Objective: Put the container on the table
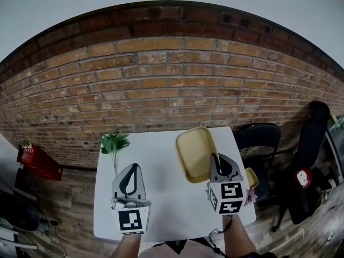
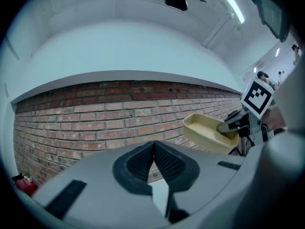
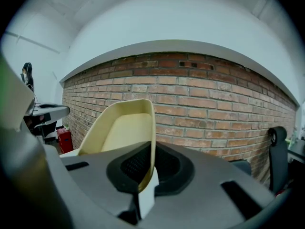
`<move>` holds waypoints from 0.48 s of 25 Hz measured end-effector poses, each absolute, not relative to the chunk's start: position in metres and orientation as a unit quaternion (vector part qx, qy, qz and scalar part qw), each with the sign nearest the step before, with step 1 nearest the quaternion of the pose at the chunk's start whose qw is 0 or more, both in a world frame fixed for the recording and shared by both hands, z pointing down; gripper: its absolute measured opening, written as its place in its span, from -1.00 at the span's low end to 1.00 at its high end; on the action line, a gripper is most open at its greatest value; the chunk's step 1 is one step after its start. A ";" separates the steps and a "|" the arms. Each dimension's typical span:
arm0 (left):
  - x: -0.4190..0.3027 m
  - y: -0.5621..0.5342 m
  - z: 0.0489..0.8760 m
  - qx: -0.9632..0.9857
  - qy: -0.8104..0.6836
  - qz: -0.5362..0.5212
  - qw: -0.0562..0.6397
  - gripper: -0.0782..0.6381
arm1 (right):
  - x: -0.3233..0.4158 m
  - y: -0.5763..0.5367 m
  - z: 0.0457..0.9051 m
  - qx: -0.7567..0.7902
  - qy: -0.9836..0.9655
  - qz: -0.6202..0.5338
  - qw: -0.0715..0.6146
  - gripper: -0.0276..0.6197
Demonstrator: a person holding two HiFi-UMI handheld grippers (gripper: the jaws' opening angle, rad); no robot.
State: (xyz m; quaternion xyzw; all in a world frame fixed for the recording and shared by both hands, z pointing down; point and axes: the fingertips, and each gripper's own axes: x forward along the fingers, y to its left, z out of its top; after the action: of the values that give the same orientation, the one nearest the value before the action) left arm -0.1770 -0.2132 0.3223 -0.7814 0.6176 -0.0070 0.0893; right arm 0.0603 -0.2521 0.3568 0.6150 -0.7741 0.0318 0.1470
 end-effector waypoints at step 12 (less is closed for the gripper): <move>-0.163 -0.254 0.347 -0.787 0.613 -0.028 0.072 -0.75 | 0.071 -0.290 0.393 0.608 -0.773 0.059 0.173 -0.91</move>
State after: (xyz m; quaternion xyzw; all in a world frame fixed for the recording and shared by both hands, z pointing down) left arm -0.1630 -0.2542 0.3471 -0.7865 0.6128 -0.0276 0.0715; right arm 0.0709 -0.2895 0.3925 0.6080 -0.7726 0.0589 0.1732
